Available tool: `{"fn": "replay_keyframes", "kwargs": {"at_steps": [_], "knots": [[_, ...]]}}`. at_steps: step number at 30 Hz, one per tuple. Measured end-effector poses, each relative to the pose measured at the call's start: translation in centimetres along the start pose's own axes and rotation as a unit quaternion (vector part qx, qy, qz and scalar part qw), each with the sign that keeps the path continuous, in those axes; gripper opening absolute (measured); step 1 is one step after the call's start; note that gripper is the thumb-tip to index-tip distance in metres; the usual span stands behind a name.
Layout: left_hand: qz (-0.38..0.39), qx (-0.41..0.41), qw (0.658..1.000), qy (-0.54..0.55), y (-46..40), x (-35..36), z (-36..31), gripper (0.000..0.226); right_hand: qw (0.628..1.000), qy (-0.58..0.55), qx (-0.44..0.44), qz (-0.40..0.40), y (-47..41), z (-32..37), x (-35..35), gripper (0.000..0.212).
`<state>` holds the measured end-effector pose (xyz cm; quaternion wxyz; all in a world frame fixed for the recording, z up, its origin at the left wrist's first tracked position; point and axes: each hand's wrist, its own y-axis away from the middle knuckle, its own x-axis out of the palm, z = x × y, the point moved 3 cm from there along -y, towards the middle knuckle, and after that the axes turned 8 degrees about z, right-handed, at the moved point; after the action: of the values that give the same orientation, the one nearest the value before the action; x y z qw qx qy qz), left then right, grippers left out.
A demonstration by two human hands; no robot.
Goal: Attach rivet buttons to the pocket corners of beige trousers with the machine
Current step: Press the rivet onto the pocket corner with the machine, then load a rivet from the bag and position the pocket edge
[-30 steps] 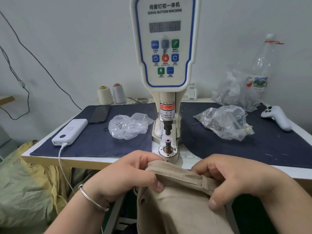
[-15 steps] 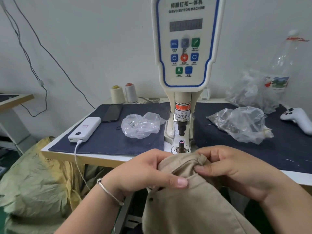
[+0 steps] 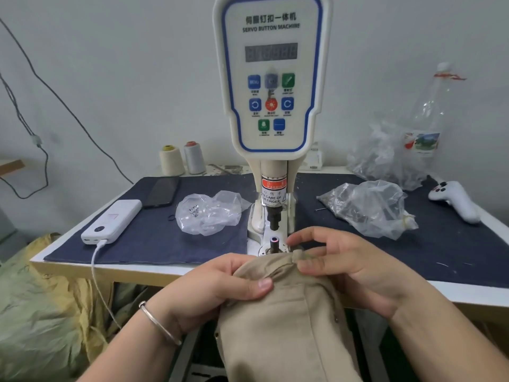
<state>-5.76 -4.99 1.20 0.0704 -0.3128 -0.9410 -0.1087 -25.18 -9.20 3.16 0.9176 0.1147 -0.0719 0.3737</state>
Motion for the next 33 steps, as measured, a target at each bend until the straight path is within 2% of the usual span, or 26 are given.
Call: {"fn": "replay_keyframes", "kwargs": {"at_steps": [2, 4, 6, 7, 8, 10, 12, 15, 19, 21, 24, 27, 29, 31, 33], "knots": [[0.000, -0.007, 1.000, -0.014, 0.2, -0.6, 0.4, 0.048, 0.999, 0.034, -0.015, 0.011, -0.1, -0.2, 0.2, 0.041], [-0.002, -0.003, 1.000, -0.021, 0.4, -1.3, 0.6, 0.047, 0.993, 0.107, -0.047, -0.009, -0.2, -0.2, -0.1, 0.033], [-0.022, -0.004, 0.999, -0.030, 1.1, -2.3, 0.3, 0.045, 0.976, 0.185, -0.075, -0.083, -0.3, -0.1, -1.4, 0.021], [-0.043, -0.007, 0.998, -0.042, 1.5, -3.0, 0.2, 0.046, 0.961, 0.218, -0.082, -0.152, -0.2, 0.0, -2.5, 0.015], [-0.066, -0.012, 0.996, -0.061, 1.8, -3.8, 0.1, 0.047, 0.934, 0.254, -0.086, -0.236, 0.1, 0.0, -3.8, 0.011], [-0.112, -0.017, 0.989, -0.090, 2.4, -5.2, 0.2, 0.051, 0.841, 0.358, -0.087, -0.395, 1.0, 0.1, -6.8, 0.013], [-0.161, -0.016, 0.981, -0.103, 2.6, -6.5, 0.3, 0.053, 0.751, 0.458, -0.054, -0.473, 1.7, 0.1, -9.3, 0.013], [-0.223, -0.010, 0.966, -0.131, 2.1, -8.1, 0.3, 0.046, 0.673, 0.564, 0.014, -0.479, 1.2, 0.0, -12.0, 0.027], [-0.275, -0.017, 0.953, -0.129, 0.9, -10.1, -0.1, 0.043, 0.588, 0.691, 0.104, -0.408, -1.3, 0.6, -13.9, 0.034], [-0.276, -0.026, 0.950, -0.142, 0.1, -10.8, -0.4, 0.041, 0.580, 0.703, 0.144, -0.385, -2.4, 0.8, -14.4, 0.031], [-0.281, -0.046, 0.940, -0.185, -1.1, -11.5, -0.5, 0.026, 0.610, 0.676, 0.186, -0.369, -3.1, 1.4, -15.0, 0.022], [-0.286, -0.052, 0.938, -0.190, -1.8, -12.4, 0.1, 0.020, 0.643, 0.660, 0.156, -0.355, -3.6, 1.9, -15.6, 0.018], [-0.281, -0.048, 0.942, -0.176, -1.8, -13.1, 0.4, 0.026, 0.656, 0.659, 0.132, -0.342, -4.0, 2.0, -15.9, 0.022], [-0.283, -0.045, 0.944, -0.164, -1.6, -13.5, 0.4, 0.034, 0.648, 0.675, 0.140, -0.324, -4.6, 2.0, -16.4, 0.021], [-0.284, -0.039, 0.946, -0.154, -1.6, -13.6, 0.5, 0.030, 0.644, 0.683, 0.156, -0.306, -5.1, 1.8, -17.2, 0.014]]}}
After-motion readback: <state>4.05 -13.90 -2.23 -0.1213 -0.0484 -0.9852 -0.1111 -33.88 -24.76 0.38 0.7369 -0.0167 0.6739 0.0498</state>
